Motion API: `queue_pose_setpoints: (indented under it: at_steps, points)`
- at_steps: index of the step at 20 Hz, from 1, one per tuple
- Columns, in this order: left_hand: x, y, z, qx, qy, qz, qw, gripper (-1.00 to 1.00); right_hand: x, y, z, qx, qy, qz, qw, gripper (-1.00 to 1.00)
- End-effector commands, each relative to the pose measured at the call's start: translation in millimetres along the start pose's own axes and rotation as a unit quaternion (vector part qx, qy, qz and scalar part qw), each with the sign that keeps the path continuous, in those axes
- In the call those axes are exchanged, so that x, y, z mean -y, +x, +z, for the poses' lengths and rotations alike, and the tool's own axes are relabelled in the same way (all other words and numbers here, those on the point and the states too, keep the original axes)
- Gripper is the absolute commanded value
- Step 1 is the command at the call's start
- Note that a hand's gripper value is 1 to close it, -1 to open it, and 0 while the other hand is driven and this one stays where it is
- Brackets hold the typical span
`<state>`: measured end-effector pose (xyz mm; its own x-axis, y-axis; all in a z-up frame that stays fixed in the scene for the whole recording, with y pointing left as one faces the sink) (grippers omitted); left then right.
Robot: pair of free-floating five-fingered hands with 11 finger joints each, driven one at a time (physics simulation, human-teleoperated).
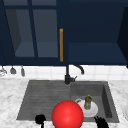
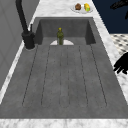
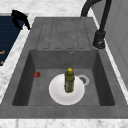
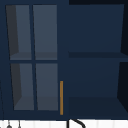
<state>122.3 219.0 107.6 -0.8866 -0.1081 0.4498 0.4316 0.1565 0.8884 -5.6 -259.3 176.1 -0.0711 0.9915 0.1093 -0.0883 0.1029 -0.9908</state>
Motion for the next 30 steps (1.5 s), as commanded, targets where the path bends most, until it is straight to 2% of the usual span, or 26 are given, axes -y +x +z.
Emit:
queue_pose_setpoints:
  at_steps: [1,3,5,7,9,11,12,15,16,17,18,19,20,21,22,23,24,25,26,27,28,30]
  points:
    - [-0.1,-0.2,0.0,0.0,0.0,0.0,1.0,-1.0,0.0,0.0,0.0,0.0,0.0,0.0,1.0,0.0]
    - [-10.3,-5.2,-1.1,-0.003,0.003,0.013,0.9999,-1.0,1.0,0.0,0.1,0.001,-0.004,0.004,1.0,0.0]
    - [-20.4,1.2,-2.8,-0.002,0.002,0.009,1.0,-1.0,1.1,0.1,0.0,0.0,-0.006,0.003,1.0,0.0]
    - [-31.8,2.4,-4.4,0.001,0.002,0.013,0.9999,-1.0,1.0,0.1,0.0,0.0,-0.008,0.002,1.0,0.0]
    - [-41.4,4.9,-5.5,0.008,-0.005,0.016,0.9998,-1.0,0.9,0.1,0.0,0.0,-0.009,0.001,1.0,0.0]
    - [-47.6,11.7,-7.0,0.013,-0.021,0.009,0.9996,-1.0,0.8,0.1,-0.1,0.0,-0.009,0.0,1.0,0.0]
    - [-52.3,13.8,-7.1,0.018,-0.022,0.008,0.9996,-1.0,0.8,0.1,-0.1,-0.001,-0.01,0.0,1.0,0.0]
    - [-50.1,18.8,-5.4,0.035,-0.036,0.016,0.9986,-1.0,0.7,0.1,-0.1,-0.001,-0.01,-0.001,0.9999,0.0]
    - [-50.3,23.8,-7.3,0.04,-0.027,0.012,0.9988,-1.0,0.7,0.1,-0.1,-0.001,-0.011,-0.001,0.9999,0.0]
    - [-52.2,25.5,-9.1,0.03,-0.015,0.01,0.9994,-1.0,0.7,0.1,-0.1,-0.001,-0.011,-0.001,0.9999,0.0]
    - [-54.3,25.2,-11.0,0.026,-0.004,0.02,0.9995,-1.0,0.7,0.1,-0.1,-0.001,-0.011,-0.001,0.9999,0.0]
    - [-56.5,23.3,-13.4,0.033,-0.016,0.025,0.999,-1.0,0.7,0.1,-0.1,-0.001,-0.011,-0.002,0.9999,0.0]
    - [-57.2,19.2,-8.7,0.032,-0.007,0.024,0.9992,-1.0,0.6,0.1,-0.1,-0.001,-0.011,-0.002,0.9999,0.0]
    - [-56.5,15.6,-9.7,0.045,-0.022,0.027,0.9984,-1.0,0.6,0.1,-0.1,-0.001,-0.011,-0.002,0.9999,0.0]
    - [-62.8,5.2,-6.2,0.044,-0.017,0.028,0.9985,-1.0,0.6,0.1,-0.2,-0.001,-0.011,-0.002,0.9999,0.0]
    - [-61.3,8.8,-3.6,0.048,-0.02,0.025,0.9983,-1.0,0.6,0.1,-0.2,-0.001,-0.011,-0.002,0.9999,0.0]
    - [-54.2,22.0,-7.5,0.015,-0.005,0.023,0.9996,-1.0,0.6,0.1,-0.2,-0.001,-0.011,-0.002,0.9999,0.0]
    - [-58.9,14.1,-2.5,0.041,-0.015,0.023,0.9988,-1.0,0.6,0.1,-0.2,-0.001,-0.011,-0.002,0.9999,0.0]
    - [-61.7,14.6,-1.3,0.063,-0.022,0.012,0.9977,-1.0,0.6,0.1,-0.2,-0.001,-0.011,-0.002,0.9999,0.0]
    - [-69.7,18.0,-2.4,0.069,-0.026,-0.005,0.9973,-1.0,0.6,0.1,-0.2,-0.001,-0.011,-0.002,0.9999,0.0]
    - [-76.1,19.1,-1.1,0.067,-0.022,-0.011,0.9974,-1.0,0.6,0.1,-0.2,-0.001,-0.012,-0.002,0.9999,0.0]
    - [-81.7,23.2,-1.2,0.065,-0.032,-0.011,0.9973,-1.0,0.6,0.1,-0.2,-0.001,-0.012,-0.002,0.9999,0.0]
